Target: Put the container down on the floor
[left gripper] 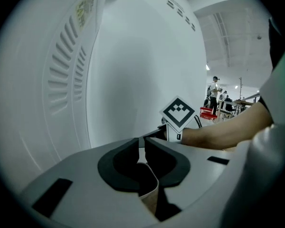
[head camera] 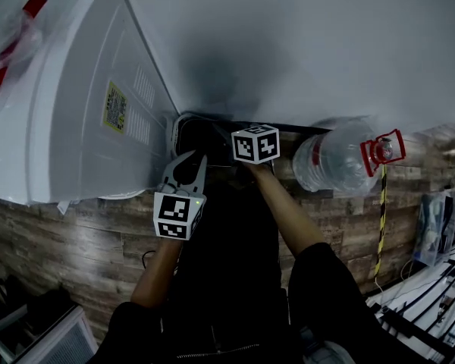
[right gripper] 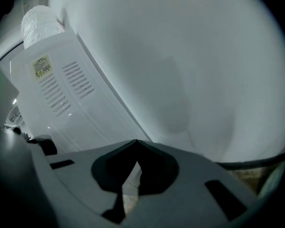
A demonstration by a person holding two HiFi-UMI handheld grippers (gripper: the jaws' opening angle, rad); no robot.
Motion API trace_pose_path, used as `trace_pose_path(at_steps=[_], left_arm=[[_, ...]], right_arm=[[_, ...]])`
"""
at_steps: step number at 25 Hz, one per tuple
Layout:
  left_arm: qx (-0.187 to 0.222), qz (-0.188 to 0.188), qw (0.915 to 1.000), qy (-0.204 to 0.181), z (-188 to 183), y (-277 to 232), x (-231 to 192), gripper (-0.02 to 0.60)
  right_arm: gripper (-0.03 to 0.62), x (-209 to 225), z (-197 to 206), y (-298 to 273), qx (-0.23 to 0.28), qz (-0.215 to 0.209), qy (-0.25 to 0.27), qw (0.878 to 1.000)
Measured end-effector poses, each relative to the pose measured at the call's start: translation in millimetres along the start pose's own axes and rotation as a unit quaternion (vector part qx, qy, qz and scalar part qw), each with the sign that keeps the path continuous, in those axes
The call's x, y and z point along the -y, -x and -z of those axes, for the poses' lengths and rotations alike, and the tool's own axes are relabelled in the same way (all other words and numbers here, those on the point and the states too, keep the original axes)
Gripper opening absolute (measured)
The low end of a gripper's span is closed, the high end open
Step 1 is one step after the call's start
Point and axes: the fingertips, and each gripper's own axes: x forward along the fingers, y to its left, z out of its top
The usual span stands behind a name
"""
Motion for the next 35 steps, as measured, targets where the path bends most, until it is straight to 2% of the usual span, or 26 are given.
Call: trace_pose_path(at_steps=[5,15,22,27,35], left_arm=[[-0.027,0.003,0.9995,0.015,-48,30,10,0.049],[-0.06,0.021,0.9972,0.039,-170,89,47,0.049],[-0.08,0.046,0.9951,0.036,-252,131,81,0.049],[-0.081,0.044,0.9947,0.047,-301,168,92,0.049],[-0.066,0.04,0.9966,0.028,-371,196,86,0.049]], right_arm=[[0.011,-33,-24,35,-0.02,0.015,-0.007,1.0],[0.011,-110,-106,126,-0.037,0.032,-0.01,0.999],[0.011,-165,-157,195,-0.036,0.047,-0.019,0.998],[0.011,-208,-186,244,-0.015,0.067,-0.003,0.998],[0.011,-259,-261,302,0.037,0.095,0.05,0.994]])
